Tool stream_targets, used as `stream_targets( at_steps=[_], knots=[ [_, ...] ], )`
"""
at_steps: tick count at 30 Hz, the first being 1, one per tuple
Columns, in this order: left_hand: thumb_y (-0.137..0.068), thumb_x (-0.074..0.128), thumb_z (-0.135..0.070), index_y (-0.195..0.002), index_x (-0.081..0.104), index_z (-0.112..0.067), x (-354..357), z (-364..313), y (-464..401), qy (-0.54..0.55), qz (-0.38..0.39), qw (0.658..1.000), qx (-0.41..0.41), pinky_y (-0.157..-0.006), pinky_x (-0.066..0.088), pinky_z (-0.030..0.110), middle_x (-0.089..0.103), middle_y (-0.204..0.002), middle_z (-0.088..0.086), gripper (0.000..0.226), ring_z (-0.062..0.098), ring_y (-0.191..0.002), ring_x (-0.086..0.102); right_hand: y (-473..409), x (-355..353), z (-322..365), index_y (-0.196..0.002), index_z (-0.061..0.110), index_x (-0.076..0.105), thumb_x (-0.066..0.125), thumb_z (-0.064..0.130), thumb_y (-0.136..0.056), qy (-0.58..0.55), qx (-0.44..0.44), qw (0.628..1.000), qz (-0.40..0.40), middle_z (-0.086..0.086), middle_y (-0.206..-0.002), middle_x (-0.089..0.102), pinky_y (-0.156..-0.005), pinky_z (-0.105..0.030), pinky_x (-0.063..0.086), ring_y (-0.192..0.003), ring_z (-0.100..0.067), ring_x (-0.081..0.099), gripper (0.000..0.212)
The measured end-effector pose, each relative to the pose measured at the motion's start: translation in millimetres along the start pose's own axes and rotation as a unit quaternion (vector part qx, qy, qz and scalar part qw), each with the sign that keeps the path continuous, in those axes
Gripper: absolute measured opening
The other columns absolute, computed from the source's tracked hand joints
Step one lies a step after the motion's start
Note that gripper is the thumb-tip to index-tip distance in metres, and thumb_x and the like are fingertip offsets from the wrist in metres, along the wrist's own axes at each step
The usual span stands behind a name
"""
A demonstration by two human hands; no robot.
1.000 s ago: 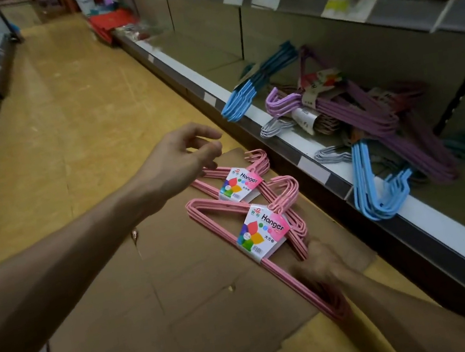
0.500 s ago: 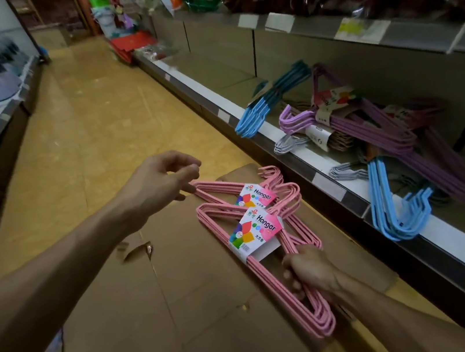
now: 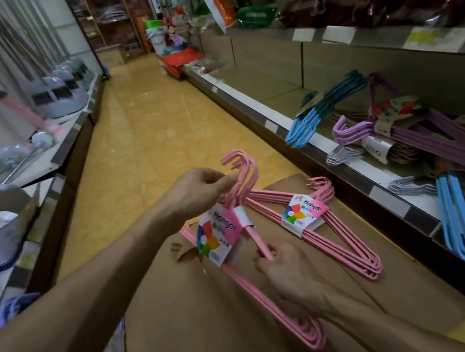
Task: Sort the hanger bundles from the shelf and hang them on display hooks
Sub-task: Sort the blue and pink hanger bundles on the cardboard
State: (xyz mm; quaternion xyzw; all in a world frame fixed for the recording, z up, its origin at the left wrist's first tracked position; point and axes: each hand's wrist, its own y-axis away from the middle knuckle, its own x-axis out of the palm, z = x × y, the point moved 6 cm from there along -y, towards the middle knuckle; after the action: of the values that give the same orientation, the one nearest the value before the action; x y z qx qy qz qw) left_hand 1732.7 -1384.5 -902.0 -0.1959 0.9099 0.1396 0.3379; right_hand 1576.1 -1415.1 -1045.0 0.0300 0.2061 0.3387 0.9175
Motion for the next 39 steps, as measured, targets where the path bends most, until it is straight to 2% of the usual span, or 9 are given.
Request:
stream_targets(
  at_steps=[6,9,15,18,20,25,30,33,39],
  knots=[
    [-0.089,0.058,-0.060,-0.094,0.066,-0.023,-31,2,9,-0.023,-0.086,0.996,0.000,-0.060,0.049,0.026,0.068,-0.089,-0.003,0.038,0.012,-0.081,0.065,12,43,53,-0.084,0.024,0.060,0.064,0.050,-0.083,-0.059,-0.047,0.996,0.048,0.005,-0.066,0.061,-0.046,-0.025,0.047,-0.050,-0.008,0.056,0.026],
    [-0.088,0.065,-0.051,-0.095,0.070,-0.016,-59,12,17,0.034,-0.174,0.984,-0.017,-0.069,0.053,0.032,0.072,-0.092,0.007,0.036,0.019,-0.083,0.067,19,59,76,-0.092,0.022,0.065,0.071,0.059,-0.075,-0.100,-0.064,0.989,0.089,0.002,-0.072,0.070,-0.048,-0.024,0.050,-0.054,-0.009,0.065,0.041],
    [-0.092,0.069,-0.022,-0.107,0.069,-0.002,-99,46,46,0.236,-0.236,0.941,-0.053,-0.097,0.053,0.046,0.070,-0.110,0.020,0.024,0.033,-0.100,0.067,29,103,106,-0.110,0.001,0.060,0.074,0.028,-0.089,-0.334,0.019,0.898,0.284,-0.004,-0.076,0.071,-0.056,-0.027,0.056,-0.058,-0.016,0.067,0.037],
    [-0.091,0.069,-0.017,-0.114,0.067,0.003,-104,53,55,0.282,-0.218,0.933,-0.048,-0.089,0.053,0.040,0.067,-0.104,0.017,0.031,0.024,-0.087,0.063,32,125,118,-0.116,-0.001,0.058,0.069,0.012,-0.091,-0.421,0.068,0.820,0.383,-0.014,-0.097,0.075,-0.069,-0.034,0.060,-0.078,-0.022,0.072,0.030],
    [-0.090,0.069,-0.016,-0.119,0.065,0.004,-109,58,60,0.294,-0.211,0.931,-0.048,-0.082,0.054,0.034,0.065,-0.105,0.016,0.035,0.020,-0.083,0.062,31,136,119,-0.125,0.002,0.054,0.063,0.004,-0.091,-0.430,0.071,0.800,0.413,-0.017,-0.110,0.073,-0.076,-0.040,0.060,-0.090,-0.027,0.073,0.035],
    [-0.088,0.068,-0.035,-0.107,0.071,-0.002,-130,86,70,0.174,-0.122,0.974,-0.081,-0.092,0.054,0.032,0.074,-0.107,0.012,0.038,0.025,-0.104,0.069,21,168,105,-0.128,0.008,0.053,0.058,-0.005,-0.092,-0.388,0.064,0.823,0.410,-0.014,-0.106,0.075,-0.087,-0.045,0.058,-0.094,-0.026,0.073,0.039],
    [-0.080,0.057,-0.069,-0.117,0.068,-0.013,-157,129,87,-0.170,-0.114,0.973,-0.111,-0.090,0.052,0.038,0.070,-0.117,0.009,0.069,0.023,-0.105,0.065,16,199,80,-0.121,0.012,0.057,0.056,-0.008,-0.093,-0.326,0.071,0.864,0.378,-0.008,-0.100,0.077,-0.074,-0.036,0.061,-0.087,-0.020,0.074,0.034],
    [-0.078,0.066,-0.064,-0.144,0.044,-0.025,-164,150,98,-0.240,-0.095,0.963,-0.080,-0.087,0.043,0.028,0.056,-0.140,0.003,0.079,0.019,-0.112,0.058,17,217,59,-0.118,0.019,0.061,0.061,-0.005,-0.090,-0.270,0.080,0.890,0.358,-0.007,-0.102,0.075,-0.071,-0.035,0.058,-0.085,-0.019,0.072,0.037],
    [-0.080,0.071,-0.054,-0.141,0.047,-0.026,-164,199,115,-0.280,-0.059,0.955,-0.073,-0.086,0.043,0.028,0.060,-0.134,0.001,0.071,0.021,-0.117,0.059,18,260,31,-0.105,0.031,0.064,0.067,0.005,-0.090,-0.152,0.055,0.929,0.332,-0.003,-0.103,0.069,-0.086,-0.040,0.059,-0.092,-0.021,0.067,0.031]
  ],
)
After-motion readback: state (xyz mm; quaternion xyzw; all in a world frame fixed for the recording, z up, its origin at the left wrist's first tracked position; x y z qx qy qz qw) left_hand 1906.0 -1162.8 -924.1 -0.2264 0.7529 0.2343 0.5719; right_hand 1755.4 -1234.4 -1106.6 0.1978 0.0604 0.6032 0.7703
